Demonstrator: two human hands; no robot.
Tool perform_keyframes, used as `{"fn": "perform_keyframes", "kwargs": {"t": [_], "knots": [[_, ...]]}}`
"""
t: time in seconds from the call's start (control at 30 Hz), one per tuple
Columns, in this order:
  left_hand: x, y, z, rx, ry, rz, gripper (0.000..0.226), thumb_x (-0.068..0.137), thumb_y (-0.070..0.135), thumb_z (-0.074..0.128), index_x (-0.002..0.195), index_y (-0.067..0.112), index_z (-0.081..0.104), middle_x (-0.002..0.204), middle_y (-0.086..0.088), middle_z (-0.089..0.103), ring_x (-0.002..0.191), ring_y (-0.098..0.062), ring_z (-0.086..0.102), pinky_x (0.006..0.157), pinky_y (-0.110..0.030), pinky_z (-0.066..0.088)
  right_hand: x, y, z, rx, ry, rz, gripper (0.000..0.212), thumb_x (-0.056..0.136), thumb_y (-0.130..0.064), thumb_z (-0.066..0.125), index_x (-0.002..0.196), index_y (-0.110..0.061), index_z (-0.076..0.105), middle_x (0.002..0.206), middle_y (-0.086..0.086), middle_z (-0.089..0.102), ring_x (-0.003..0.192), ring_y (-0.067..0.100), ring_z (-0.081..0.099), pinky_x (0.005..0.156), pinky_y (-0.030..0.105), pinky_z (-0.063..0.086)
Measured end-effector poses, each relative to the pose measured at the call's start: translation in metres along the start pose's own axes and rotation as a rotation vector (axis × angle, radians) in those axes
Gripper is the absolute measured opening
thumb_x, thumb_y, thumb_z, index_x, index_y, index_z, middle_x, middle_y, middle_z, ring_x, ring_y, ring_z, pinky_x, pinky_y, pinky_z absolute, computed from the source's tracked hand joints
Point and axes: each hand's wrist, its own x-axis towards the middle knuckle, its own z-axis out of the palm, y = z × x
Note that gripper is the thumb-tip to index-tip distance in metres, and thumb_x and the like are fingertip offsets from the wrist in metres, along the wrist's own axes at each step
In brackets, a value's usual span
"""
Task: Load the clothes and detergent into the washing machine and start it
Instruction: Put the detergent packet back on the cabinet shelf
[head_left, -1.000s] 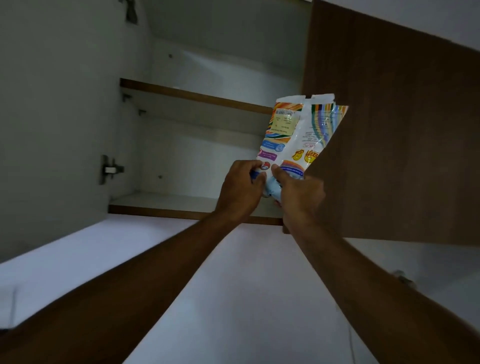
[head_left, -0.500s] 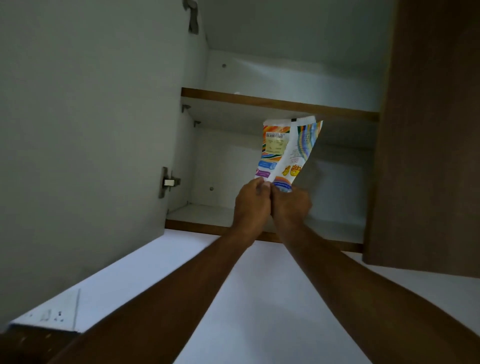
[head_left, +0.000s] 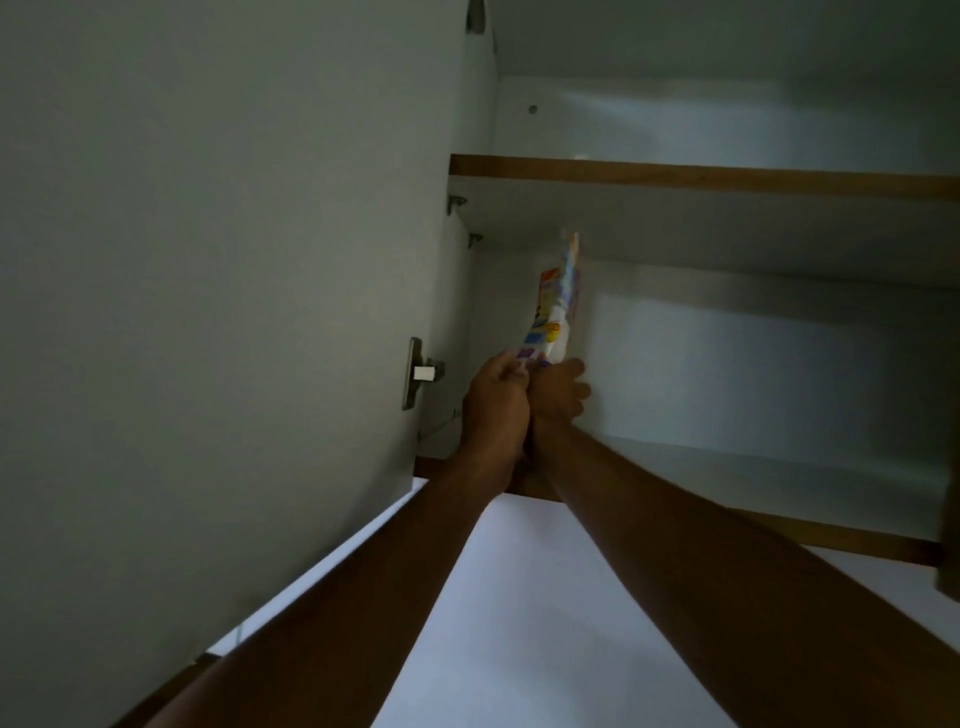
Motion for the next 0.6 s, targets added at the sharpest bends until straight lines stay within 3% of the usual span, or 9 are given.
{"fn": "perform_keyframes", "kwargs": {"t": [0.07,0.17,0.27,0.33,0.4,0.47,0.5,0.53,0.6], "knots": [[0.004,0.001,-0.004,0.039,0.007,0.043,0.033,0.104,0.014,0.046,0.135,0.012,0.056,0.102,0.011,0.055,0.08,0.0,0.054,0.056,-0.004,0.041,0.002,0.001,0.013,-0.013,-0.074,0.0,0.065,0.097,-0.041,0.055,0.146,-0.01,0.025,0.146,0.024,0.032,0.131,0.043,0.038,0.107,0.048,0.037],[0.013,0.001,-0.007,0.072,0.035,0.088,0.035,0.104,0.015,0.045,0.138,0.017,0.053,0.113,0.006,0.061,0.088,-0.007,0.062,0.062,-0.01,0.047,0.005,0.005,0.021,-0.039,-0.19,-0.063,0.066,0.095,-0.045,0.057,0.145,-0.014,0.026,0.145,0.021,0.031,0.131,0.04,0.037,0.104,0.048,0.039],[0.021,-0.008,-0.005,0.033,0.044,0.083,0.045,0.092,0.03,0.048,0.136,0.027,0.055,0.117,-0.001,0.067,0.097,-0.017,0.07,0.081,-0.033,0.059,0.004,0.014,0.029,0.044,-0.32,-0.045,0.053,0.1,-0.047,0.044,0.139,-0.012,0.035,0.139,0.019,0.039,0.124,0.038,0.045,0.103,0.043,0.042],[0.032,-0.02,-0.003,0.023,0.089,0.066,0.061,0.082,0.036,0.048,0.142,0.026,0.049,0.13,-0.008,0.062,0.115,-0.027,0.063,0.099,-0.049,0.051,0.003,0.018,0.031,0.199,-0.43,0.079,0.052,0.098,-0.048,0.037,0.132,-0.01,0.046,0.133,0.02,0.05,0.117,0.037,0.052,0.101,0.043,0.046],[0.038,-0.023,-0.004,0.06,0.119,0.067,0.061,0.089,0.027,0.052,0.148,0.023,0.038,0.139,-0.009,0.054,0.126,-0.028,0.054,0.107,-0.051,0.044,0.004,0.019,0.028,0.285,-0.532,0.126,0.046,0.099,-0.04,0.036,0.118,-0.005,0.058,0.109,0.02,0.064,0.098,0.031,0.062,0.075,0.025,0.055],[0.033,-0.017,-0.007,0.097,0.15,0.087,0.065,0.092,0.019,0.053,0.152,0.021,0.03,0.144,-0.007,0.049,0.131,-0.027,0.049,0.111,-0.049,0.04,0.008,0.021,0.023,0.281,-0.561,0.09,0.032,0.103,-0.023,0.036,0.098,-0.004,0.061,0.082,0.013,0.063,0.079,0.025,0.06,0.045,0.012,0.045],[0.031,-0.015,-0.008,0.107,0.157,0.096,0.069,0.089,0.021,0.053,0.153,0.021,0.027,0.146,-0.007,0.047,0.132,-0.026,0.048,0.112,-0.049,0.039,0.007,0.023,0.02,0.298,-0.561,0.074,0.03,0.103,-0.019,0.036,0.092,-0.006,0.061,0.076,0.01,0.061,0.074,0.022,0.058,0.04,0.012,0.042],[0.029,-0.014,-0.008,0.112,0.163,0.103,0.072,0.088,0.022,0.054,0.153,0.02,0.025,0.146,-0.007,0.047,0.132,-0.026,0.047,0.112,-0.048,0.039,0.005,0.023,0.018,0.324,-0.577,0.079,0.029,0.103,-0.019,0.037,0.091,-0.007,0.061,0.075,0.01,0.061,0.072,0.021,0.058,0.041,0.012,0.043],[0.026,-0.013,-0.007,0.12,0.173,0.098,0.071,0.09,0.019,0.055,0.154,0.02,0.023,0.145,-0.007,0.046,0.131,-0.026,0.048,0.112,-0.045,0.038,0.003,0.024,0.02,0.387,-0.601,0.117,0.033,0.099,-0.027,0.041,0.104,-0.004,0.064,0.086,0.015,0.066,0.081,0.026,0.063,0.062,0.021,0.053]]}}
